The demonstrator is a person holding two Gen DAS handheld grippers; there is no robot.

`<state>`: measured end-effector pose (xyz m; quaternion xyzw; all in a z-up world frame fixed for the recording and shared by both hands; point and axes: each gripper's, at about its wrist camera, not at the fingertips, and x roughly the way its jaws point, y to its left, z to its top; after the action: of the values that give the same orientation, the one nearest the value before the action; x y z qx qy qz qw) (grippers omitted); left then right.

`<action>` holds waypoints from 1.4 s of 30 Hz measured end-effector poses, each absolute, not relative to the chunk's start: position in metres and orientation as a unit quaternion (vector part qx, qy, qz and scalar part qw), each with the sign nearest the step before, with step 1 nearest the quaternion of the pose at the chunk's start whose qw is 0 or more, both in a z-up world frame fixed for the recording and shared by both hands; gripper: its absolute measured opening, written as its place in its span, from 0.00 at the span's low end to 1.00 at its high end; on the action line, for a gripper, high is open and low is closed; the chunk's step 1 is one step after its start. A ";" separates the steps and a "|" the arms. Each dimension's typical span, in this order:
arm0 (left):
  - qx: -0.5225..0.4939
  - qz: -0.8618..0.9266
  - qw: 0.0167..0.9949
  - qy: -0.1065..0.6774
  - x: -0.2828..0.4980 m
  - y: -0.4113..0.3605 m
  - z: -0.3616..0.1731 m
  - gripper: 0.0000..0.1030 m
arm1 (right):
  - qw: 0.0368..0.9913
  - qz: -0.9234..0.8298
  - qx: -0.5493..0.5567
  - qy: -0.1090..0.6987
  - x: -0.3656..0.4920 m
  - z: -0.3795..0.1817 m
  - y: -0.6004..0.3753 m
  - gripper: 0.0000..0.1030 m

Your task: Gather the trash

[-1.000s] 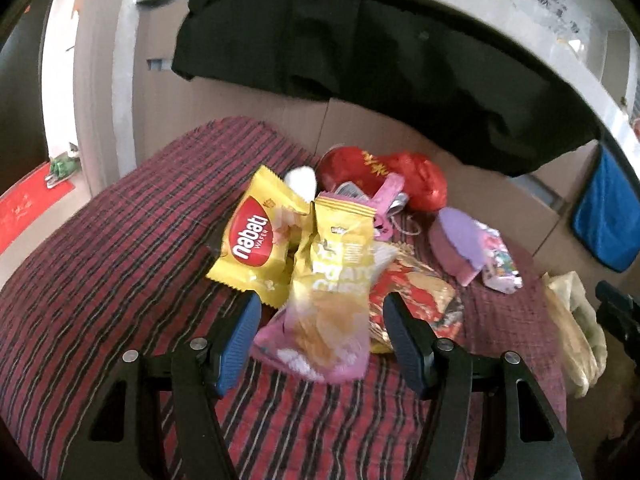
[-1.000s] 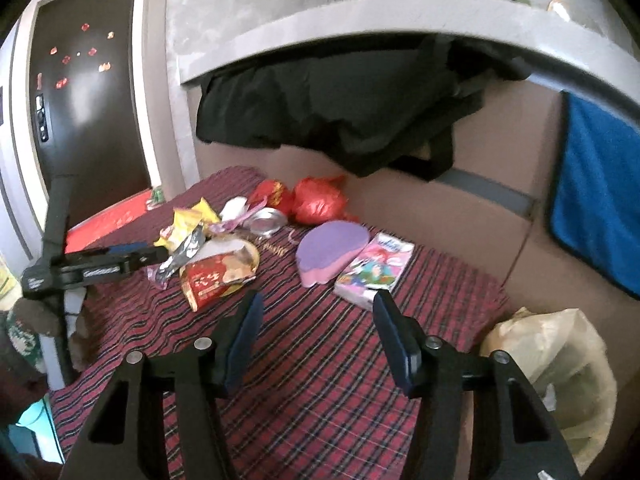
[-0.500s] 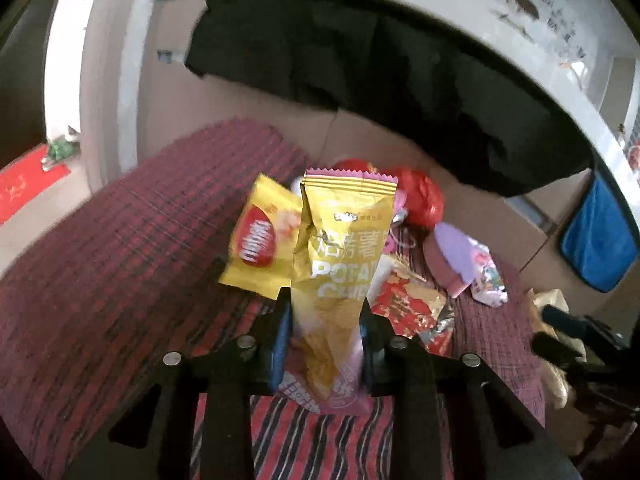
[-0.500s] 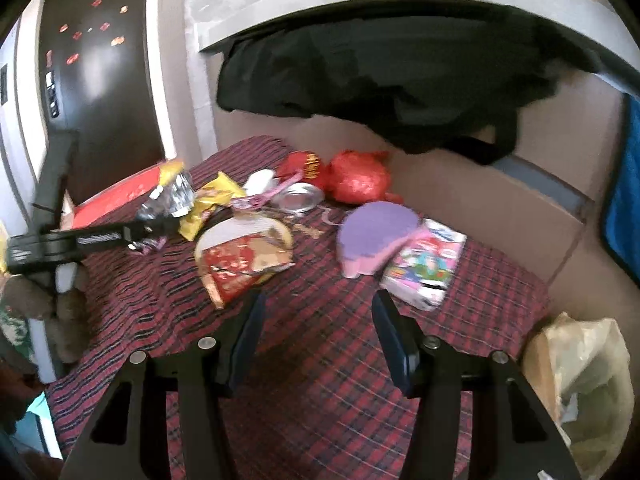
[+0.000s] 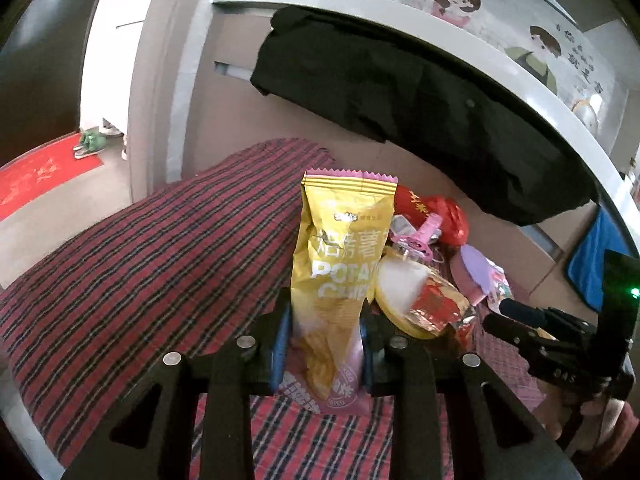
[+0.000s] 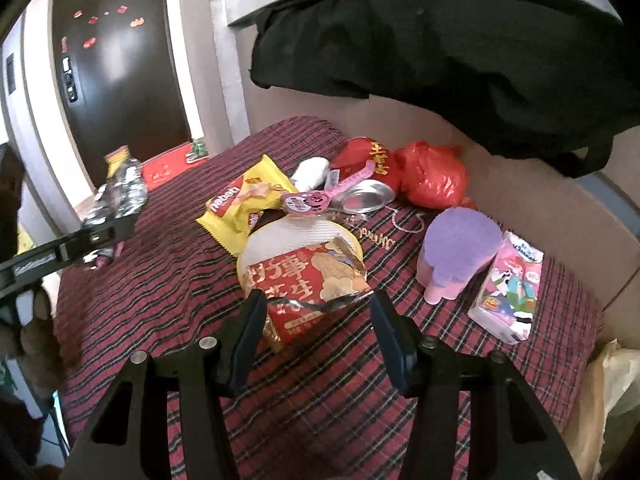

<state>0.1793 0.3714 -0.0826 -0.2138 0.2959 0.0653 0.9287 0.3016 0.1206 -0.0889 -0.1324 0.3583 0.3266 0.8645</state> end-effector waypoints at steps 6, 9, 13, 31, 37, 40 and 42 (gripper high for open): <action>-0.206 0.078 0.936 0.276 0.174 0.375 -0.078 0.29 | 0.872 0.316 -0.113 0.357 0.325 -0.085 0.134 0.49; -0.210 0.078 0.937 0.270 0.175 0.377 -0.077 0.29 | 0.875 0.313 -0.103 0.354 0.341 -0.082 0.150 0.49; -0.218 0.075 0.935 0.270 0.179 0.379 -0.078 0.29 | 0.878 0.294 -0.051 0.374 0.373 -0.090 0.168 0.49; -0.221 0.065 0.934 0.274 0.187 0.376 -0.081 0.29 | 0.857 0.299 -0.113 0.405 0.392 -0.106 0.196 0.12; -0.214 0.050 0.938 0.268 0.184 0.362 -0.068 0.29 | 0.861 0.319 -0.140 0.371 0.360 -0.083 0.173 0.07; -0.210 0.045 0.940 0.264 0.180 0.355 -0.061 0.29 | 0.862 0.327 -0.134 0.362 0.349 -0.073 0.159 0.07; -0.208 0.041 0.941 0.263 0.178 0.350 -0.057 0.29 | 0.864 0.331 -0.129 0.356 0.342 -0.066 0.149 0.07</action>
<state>0.1783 0.3498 -0.0572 -0.2084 0.2626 0.0414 0.9412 0.3417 0.1490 -0.0661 -0.1290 0.3562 0.3309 0.8643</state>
